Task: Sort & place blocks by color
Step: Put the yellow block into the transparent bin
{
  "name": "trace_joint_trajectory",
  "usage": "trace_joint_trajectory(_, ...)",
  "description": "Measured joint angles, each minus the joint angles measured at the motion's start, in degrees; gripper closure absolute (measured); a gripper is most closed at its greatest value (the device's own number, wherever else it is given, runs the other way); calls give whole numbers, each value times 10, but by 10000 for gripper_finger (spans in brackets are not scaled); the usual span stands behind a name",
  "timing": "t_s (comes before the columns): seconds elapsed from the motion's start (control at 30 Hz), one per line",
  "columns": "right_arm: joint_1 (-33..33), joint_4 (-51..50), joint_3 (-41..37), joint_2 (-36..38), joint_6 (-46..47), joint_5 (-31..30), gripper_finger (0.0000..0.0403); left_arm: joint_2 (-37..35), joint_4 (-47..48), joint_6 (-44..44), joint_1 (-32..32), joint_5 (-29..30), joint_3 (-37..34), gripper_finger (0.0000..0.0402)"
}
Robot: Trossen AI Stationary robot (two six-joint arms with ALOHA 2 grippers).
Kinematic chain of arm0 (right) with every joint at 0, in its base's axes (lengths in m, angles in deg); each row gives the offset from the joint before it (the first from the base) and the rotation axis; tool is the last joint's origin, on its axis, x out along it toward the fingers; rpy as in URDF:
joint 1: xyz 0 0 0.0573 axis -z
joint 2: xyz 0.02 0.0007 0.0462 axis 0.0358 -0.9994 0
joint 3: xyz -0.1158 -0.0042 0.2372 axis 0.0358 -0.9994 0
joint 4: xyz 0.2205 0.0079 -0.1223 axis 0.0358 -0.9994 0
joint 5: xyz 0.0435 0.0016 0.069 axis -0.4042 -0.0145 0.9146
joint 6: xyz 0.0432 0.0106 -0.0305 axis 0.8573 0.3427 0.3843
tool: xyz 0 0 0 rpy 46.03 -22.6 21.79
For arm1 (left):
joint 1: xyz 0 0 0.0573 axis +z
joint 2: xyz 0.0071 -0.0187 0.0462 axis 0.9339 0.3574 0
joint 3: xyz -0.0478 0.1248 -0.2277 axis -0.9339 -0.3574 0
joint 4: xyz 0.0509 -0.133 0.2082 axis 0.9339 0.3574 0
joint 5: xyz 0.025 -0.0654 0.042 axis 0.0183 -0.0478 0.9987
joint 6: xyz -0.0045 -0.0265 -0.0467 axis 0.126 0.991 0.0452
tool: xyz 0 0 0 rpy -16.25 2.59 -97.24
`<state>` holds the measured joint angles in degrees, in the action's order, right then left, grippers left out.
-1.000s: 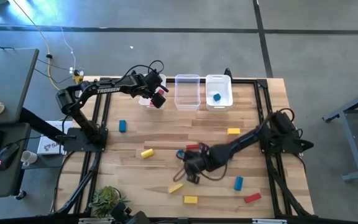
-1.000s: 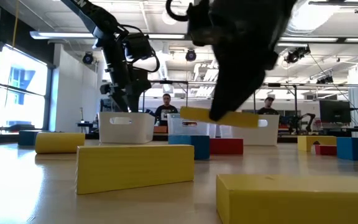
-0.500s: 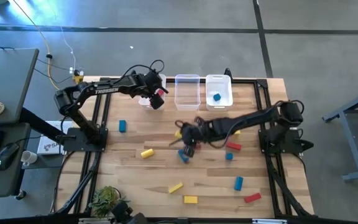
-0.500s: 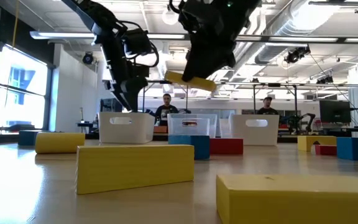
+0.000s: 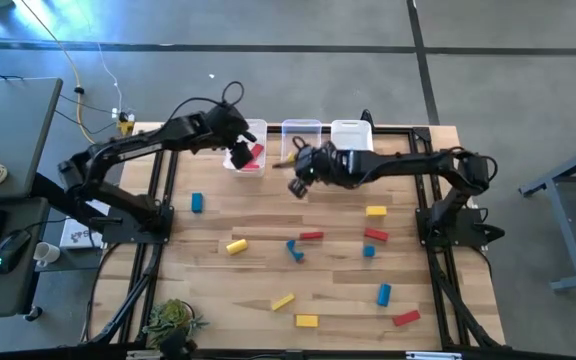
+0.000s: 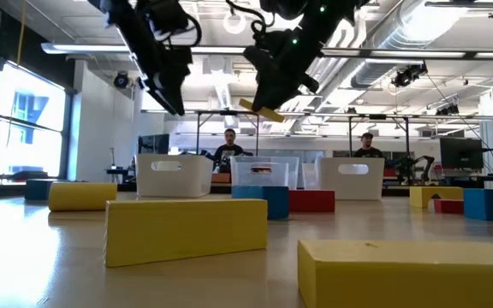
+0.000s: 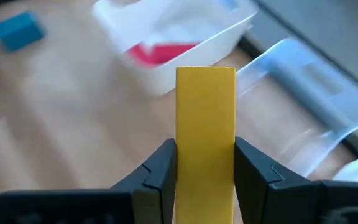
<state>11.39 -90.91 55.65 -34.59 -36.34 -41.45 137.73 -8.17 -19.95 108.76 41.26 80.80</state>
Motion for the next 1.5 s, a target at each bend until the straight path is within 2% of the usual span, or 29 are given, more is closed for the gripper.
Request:
trace_joint_trajectory(0.1,23,23,0,0,-12,-20,304,-34,27,23,1,-2,0,183)
trace_joint_trajectory(0.27,56,47,0,0,-14,-50,304,-70,83,122,0,-10,0,183)
trace_joint_trajectory(0.47,82,94,1,-4,-26,-68,304,-78,169,244,0,-25,0,183)
trace_joint_trajectory(0.6,94,97,1,-20,-44,-67,304,-77,214,290,-4,-30,-1,183)
trace_joint_trajectory(1.27,132,97,1,-67,-223,37,304,-77,235,602,-99,-21,-138,183)
trace_joint_trajectory(1.5,149,90,1,-91,-252,65,304,-77,236,681,-116,-10,-199,183)
